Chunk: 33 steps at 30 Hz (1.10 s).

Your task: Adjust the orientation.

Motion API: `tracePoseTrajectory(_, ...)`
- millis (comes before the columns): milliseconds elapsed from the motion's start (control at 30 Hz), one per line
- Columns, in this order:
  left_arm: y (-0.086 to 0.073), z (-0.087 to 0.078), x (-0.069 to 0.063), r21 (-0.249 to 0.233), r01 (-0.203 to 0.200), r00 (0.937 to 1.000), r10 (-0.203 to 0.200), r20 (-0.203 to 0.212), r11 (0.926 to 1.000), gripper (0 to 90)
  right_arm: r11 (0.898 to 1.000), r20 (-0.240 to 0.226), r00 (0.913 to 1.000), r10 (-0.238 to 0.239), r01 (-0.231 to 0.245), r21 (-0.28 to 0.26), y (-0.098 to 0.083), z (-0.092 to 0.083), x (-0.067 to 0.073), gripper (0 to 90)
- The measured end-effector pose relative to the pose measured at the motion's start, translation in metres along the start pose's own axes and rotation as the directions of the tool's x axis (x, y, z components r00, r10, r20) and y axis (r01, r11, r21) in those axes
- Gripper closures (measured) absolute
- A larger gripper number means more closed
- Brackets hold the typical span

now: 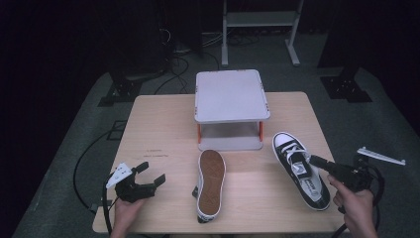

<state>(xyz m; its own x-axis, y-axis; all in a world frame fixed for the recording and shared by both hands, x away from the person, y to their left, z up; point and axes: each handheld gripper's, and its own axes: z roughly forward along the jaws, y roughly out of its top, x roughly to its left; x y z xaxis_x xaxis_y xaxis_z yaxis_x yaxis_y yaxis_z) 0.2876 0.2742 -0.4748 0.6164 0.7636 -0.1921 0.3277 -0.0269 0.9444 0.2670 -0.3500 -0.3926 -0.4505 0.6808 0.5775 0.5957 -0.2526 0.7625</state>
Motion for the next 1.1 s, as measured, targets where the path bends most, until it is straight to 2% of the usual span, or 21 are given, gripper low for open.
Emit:
tracePoseTrajectory(267, 0.0, -0.001, 0.0, -0.006, 0.006, 1.0, -0.006, 0.0, 1.0, 6.2, 0.999, -0.037, 0.9986, -0.037, 0.036, -0.015, 0.028, -0.001, 0.028, 88.0)
tracePoseTrajectory(367, 0.0, -0.001, 0.0, -0.004, 0.006, 1.0, -0.006, -0.001, 1.0, 6.2, 0.999, -0.043, 0.9983, -0.041, 0.04, -0.025, 0.033, -0.002, 0.032, 88.0)
tracePoseTrajectory(467, 0.0, -0.001, 0.001, -0.006, 0.008, 1.0, -0.008, -0.001, 0.9999, 6.2, 0.997, -0.049, 0.9967, -0.065, 0.063, -0.038, 0.048, -0.001, 0.042, 88.0)
tracePoseTrajectory(767, -0.001, -0.002, 0.002, -0.006, 0.007, 1.0, -0.007, -0.002, 1.0, 6.2, 0.995, -0.078, 0.9944, -0.071, 0.066, -0.071, 0.075, 0.002, 0.057, 88.0)
tracePoseTrajectory(867, -0.001, -0.002, 0.002, -0.006, 0.007, 1.0, -0.007, -0.001, 1.0, 6.2, 0.995, -0.084, 0.9936, -0.075, 0.069, -0.077, 0.089, 0.008, 0.065, 88.0)
tracePoseTrajectory(933, -0.001, -0.002, 0.002, -0.007, 0.007, 1.0, -0.007, 0.0, 1.0, 6.2, 0.995, -0.086, 0.9934, -0.075, 0.069, -0.079, 0.091, 0.009, 0.066, 88.0)
tracePoseTrajectory(967, -0.001, -0.002, 0.002, -0.007, 0.007, 1.0, -0.007, 0.0, 1.0, 6.2, 0.994, -0.093, 0.9926, -0.078, 0.07, -0.083, 0.099, 0.015, 0.071, 88.0)
tracePoseTrajectory(1100, 0.0, -0.002, 0.001, -0.011, 0.007, 1.0, -0.007, 0.002, 0.9999, 6.2, 0.995, -0.1, 0.9922, -0.074, 0.066, -0.079, 0.111, 0.027, 0.076, 88.0)
